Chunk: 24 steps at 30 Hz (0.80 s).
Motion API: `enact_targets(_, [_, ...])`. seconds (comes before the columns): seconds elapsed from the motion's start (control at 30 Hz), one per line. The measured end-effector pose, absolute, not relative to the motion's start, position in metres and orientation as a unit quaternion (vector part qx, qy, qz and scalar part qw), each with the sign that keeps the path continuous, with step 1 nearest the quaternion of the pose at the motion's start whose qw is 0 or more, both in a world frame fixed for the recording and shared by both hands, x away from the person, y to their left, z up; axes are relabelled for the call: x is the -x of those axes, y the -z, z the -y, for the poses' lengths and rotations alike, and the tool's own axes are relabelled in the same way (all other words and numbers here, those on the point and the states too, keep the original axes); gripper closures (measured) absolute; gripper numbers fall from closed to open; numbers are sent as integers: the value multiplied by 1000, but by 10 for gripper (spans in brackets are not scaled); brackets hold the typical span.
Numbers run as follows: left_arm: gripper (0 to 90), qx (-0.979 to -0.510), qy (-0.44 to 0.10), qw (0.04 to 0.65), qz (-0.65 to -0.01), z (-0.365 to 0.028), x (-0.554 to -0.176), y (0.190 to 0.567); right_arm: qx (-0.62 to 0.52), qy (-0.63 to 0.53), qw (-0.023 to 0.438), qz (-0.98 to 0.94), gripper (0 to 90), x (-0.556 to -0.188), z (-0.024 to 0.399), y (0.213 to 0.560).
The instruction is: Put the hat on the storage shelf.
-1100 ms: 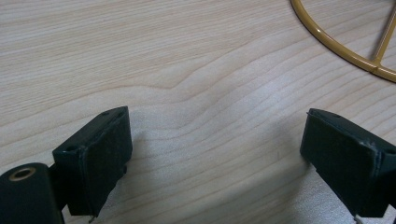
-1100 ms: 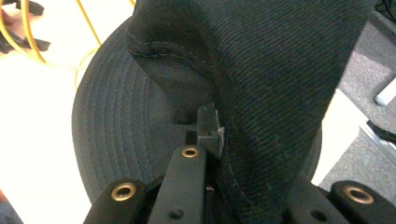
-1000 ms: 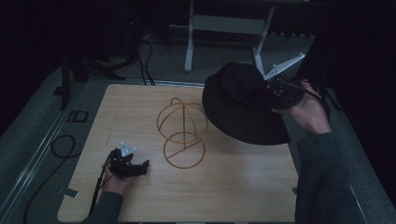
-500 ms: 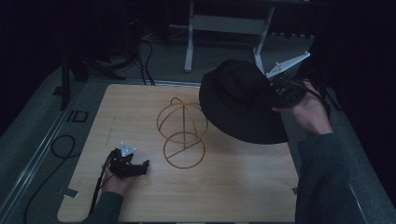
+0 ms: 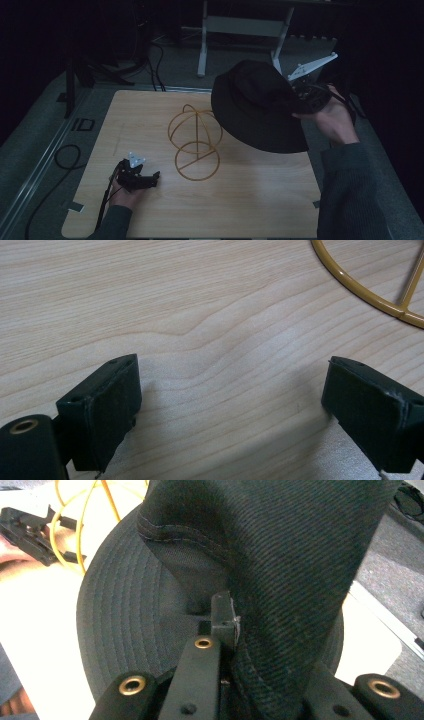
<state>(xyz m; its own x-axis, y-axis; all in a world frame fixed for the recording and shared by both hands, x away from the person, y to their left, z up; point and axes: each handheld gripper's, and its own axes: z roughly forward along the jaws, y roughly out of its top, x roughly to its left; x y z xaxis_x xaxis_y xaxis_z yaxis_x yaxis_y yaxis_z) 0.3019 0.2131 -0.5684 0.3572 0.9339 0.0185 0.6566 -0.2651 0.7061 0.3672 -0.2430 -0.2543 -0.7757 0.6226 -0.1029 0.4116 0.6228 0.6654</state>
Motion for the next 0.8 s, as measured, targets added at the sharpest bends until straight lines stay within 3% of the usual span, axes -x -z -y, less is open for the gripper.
enact_targets(0.8, [94,-763,-223,310,-521,-213,-302,568,-272,-349,159,-882,874,-364,231,250])
